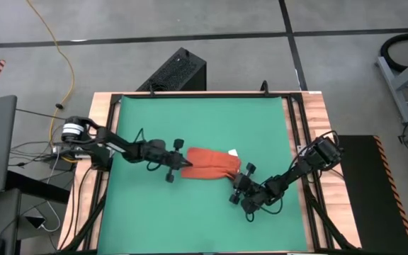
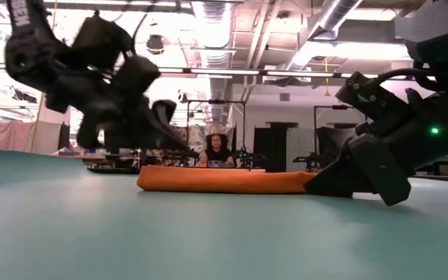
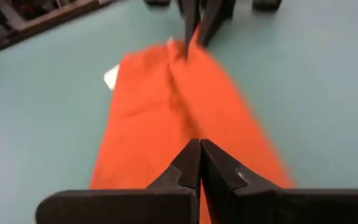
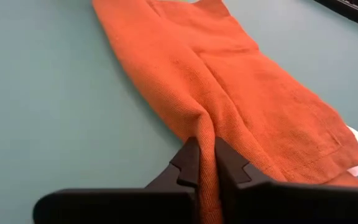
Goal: Roll towel into tight, uniform cylinder
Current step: Roll the orange towel
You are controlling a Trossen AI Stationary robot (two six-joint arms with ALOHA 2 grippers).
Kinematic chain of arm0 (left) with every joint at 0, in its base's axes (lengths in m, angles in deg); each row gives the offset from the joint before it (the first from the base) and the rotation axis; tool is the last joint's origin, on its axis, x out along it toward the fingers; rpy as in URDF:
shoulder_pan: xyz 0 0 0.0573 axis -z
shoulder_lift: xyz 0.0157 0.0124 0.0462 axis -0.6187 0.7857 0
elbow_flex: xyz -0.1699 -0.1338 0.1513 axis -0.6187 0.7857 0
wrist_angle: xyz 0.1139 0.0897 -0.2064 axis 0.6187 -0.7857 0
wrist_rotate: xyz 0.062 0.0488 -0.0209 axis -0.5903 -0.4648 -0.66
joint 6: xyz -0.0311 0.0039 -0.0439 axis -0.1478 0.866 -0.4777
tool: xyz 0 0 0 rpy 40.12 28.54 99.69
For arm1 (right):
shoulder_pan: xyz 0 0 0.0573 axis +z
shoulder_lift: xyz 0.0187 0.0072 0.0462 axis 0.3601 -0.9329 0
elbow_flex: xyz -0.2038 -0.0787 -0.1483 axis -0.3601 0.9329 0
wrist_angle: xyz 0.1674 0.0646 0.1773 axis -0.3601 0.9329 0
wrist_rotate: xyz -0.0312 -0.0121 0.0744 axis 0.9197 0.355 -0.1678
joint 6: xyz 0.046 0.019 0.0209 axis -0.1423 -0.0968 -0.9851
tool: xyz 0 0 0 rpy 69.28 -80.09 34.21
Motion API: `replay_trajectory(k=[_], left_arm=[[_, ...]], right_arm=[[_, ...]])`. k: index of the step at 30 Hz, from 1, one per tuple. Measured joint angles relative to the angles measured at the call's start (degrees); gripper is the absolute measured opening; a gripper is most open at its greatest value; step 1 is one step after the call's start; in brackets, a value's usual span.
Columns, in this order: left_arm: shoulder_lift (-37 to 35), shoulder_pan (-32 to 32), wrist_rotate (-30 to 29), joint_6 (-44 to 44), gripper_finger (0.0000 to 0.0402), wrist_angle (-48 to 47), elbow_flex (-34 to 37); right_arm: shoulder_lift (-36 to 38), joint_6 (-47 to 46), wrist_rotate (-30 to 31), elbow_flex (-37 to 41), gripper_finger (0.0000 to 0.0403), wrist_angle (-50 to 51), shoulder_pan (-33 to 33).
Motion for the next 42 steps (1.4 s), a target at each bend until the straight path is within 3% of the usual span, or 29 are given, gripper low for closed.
replay_trajectory(k=[8,15,21,30,42], left_arm=[[7.3,-6.0,4.9,5.2,0.0000,-5.0,-5.0],[10.8,-6.3,4.9,4.2,0.0000,-9.5,-6.8],[10.8,-6.3,4.9,1.1,0.0000,-12.2,-6.7],[10.8,-6.2,6.9,-1.3,0.0000,-13.4,-6.7],[10.8,-6.2,8.0,-3.0,0.0000,-13.4,-6.6]], right_arm=[[-0.1,0.9,0.0,-2.0,0.0031,3.3,0.2],[0.0,-1.7,-1.1,-4.1,0.0027,8.6,0.2],[3.9,-7.5,-5.9,-4.4,0.0025,12.5,0.1],[16.0,-16.0,-19.9,-4.2,0.0025,22.0,-2.0],[22.2,-25.6,-44.9,-4.2,0.0025,22.8,-13.8]])
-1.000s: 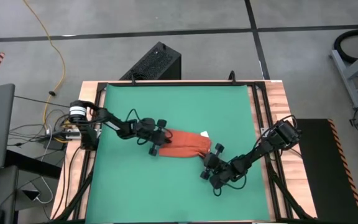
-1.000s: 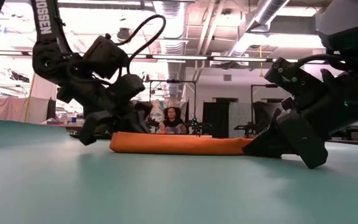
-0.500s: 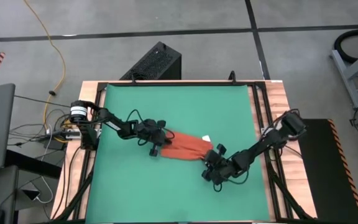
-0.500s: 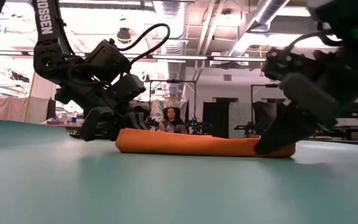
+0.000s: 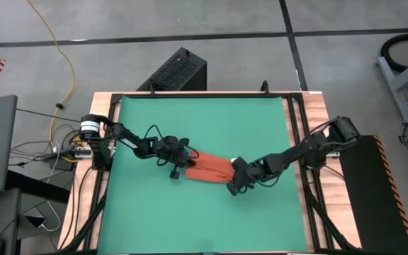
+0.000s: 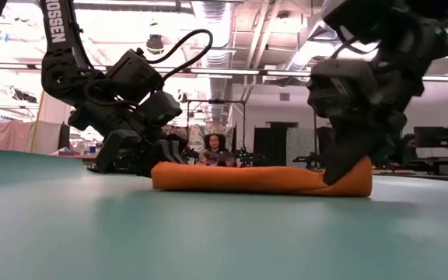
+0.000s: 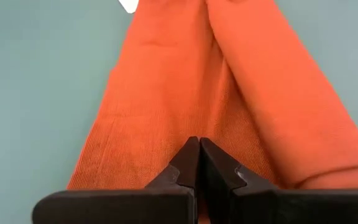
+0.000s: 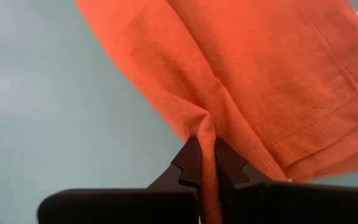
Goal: Roll towel into tight, uniform cylinder
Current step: Roll the orange towel
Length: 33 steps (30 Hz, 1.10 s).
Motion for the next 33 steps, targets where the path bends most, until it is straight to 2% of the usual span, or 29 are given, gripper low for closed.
replay_trajectory(k=[3,11,16,21,33], left_arm=[[0.0,0.0,0.1,-0.5,0.0000,0.0,0.0],[0.0,0.0,0.5,-1.7,0.0000,-0.1,0.0],[0.0,0.0,1.8,-2.3,0.0000,-0.4,0.0],[0.0,0.2,4.4,-3.1,0.0000,-0.8,0.0],[0.0,1.4,4.2,-3.5,0.0000,-1.3,0.0]], right_arm=[[2.0,-4.2,-5.9,0.0,0.0024,-0.1,-2.5],[6.1,-11.4,-9.9,0.0,0.0024,2.9,-5.8],[5.8,-14.2,-15.5,-0.1,0.0024,5.2,-8.6],[5.7,-14.9,-20.5,-0.1,0.0024,5.4,-11.6],[5.7,-17.9,-31.2,0.0,0.0024,5.8,-19.8]])
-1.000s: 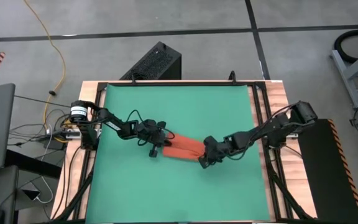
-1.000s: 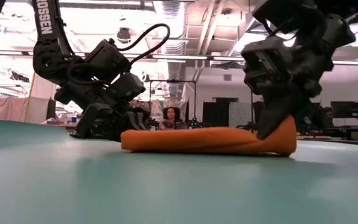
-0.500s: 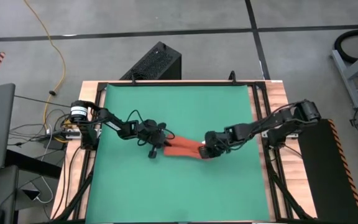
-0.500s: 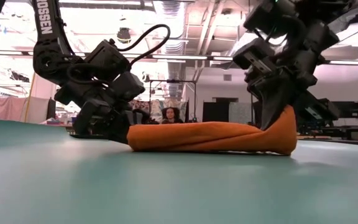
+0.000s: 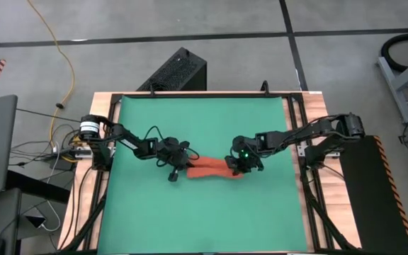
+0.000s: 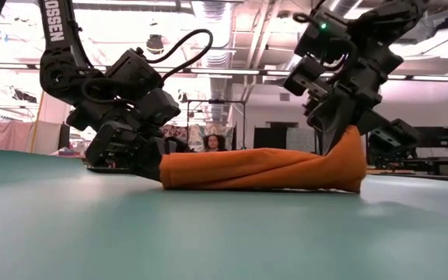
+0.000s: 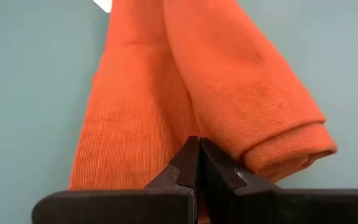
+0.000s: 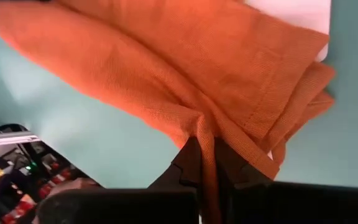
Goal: Roll towel into tight, uniform cylinder
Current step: Roll the orange towel
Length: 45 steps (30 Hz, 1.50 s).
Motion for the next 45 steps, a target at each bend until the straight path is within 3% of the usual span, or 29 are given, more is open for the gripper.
replay_trajectory(k=[9,14,20,28,37,42,45], left_arm=[[0.0,0.0,0.1,-3.6,0.0000,1.1,0.1],[0.0,0.3,3.0,-4.9,0.0000,3.5,0.2],[-0.7,1.1,0.3,-3.7,0.0000,3.8,0.2],[-9.7,1.2,-4.4,-2.2,0.0000,-0.1,0.2],[-26.5,3.0,-15.9,0.3,0.0000,-17.0,0.2],[-31.4,7.8,-7.6,2.4,0.0000,-14.5,0.0],[-27.9,11.4,-8.7,7.2,0.0000,-14.1,0.1]], right_arm=[[0.0,-0.1,-3.6,0.0,0.0023,2.2,-5.7],[-1.0,-0.5,-5.1,0.1,0.0023,3.6,-7.2],[-1.0,1.0,-5.6,0.3,0.0023,4.0,-9.3],[-1.0,3.3,-5.5,0.8,0.0023,4.5,-10.0],[-1.0,5.7,-3.4,0.8,0.0023,4.0,-9.7],[-1.0,6.7,-3.1,0.8,0.0023,3.8,-9.6],[-1.0,6.8,-2.7,0.8,0.0023,3.8,-9.6]])
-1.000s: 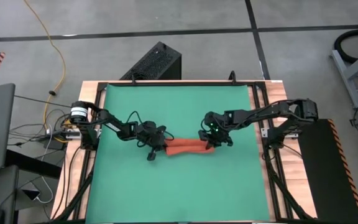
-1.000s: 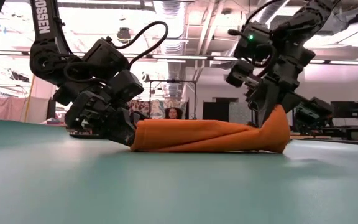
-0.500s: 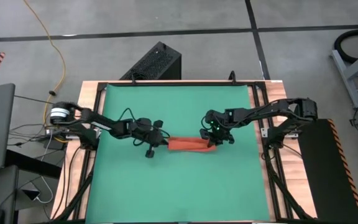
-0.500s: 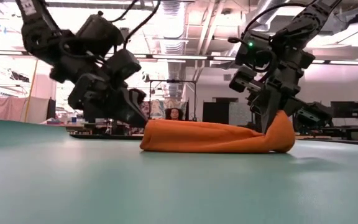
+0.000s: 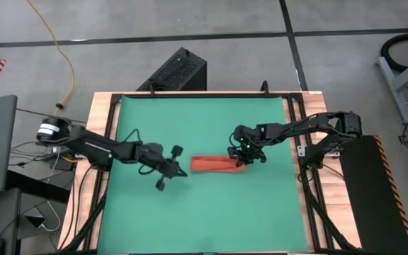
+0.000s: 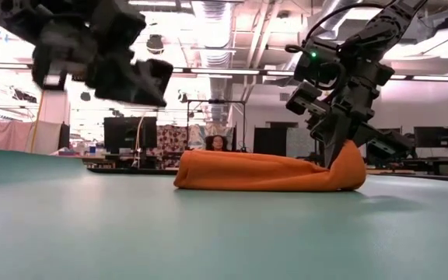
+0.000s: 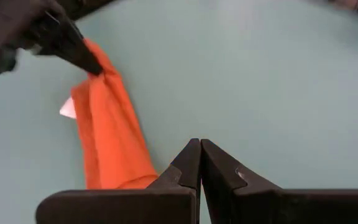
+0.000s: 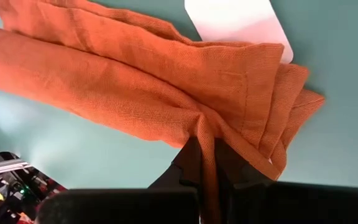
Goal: Roll towel into tight, uniform cylinder
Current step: Roll the orange towel
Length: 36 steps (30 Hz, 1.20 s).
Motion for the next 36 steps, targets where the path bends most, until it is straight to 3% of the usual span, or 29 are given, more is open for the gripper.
replay_trajectory(k=[7,19,36], left_arm=[[10.5,0.9,-4.9,3.4,0.0000,4.9,-3.3],[21.5,-1.9,-8.2,5.8,0.0000,-0.2,-11.5],[19.9,-4.9,-9.7,5.3,0.0000,1.1,-12.5]], right_arm=[[0.0,0.4,0.1,0.0,0.0023,0.0,0.0],[0.0,1.5,1.4,0.0,0.0024,-0.2,0.0],[0.0,2.7,1.6,-0.1,0.0024,-0.4,1.2]])
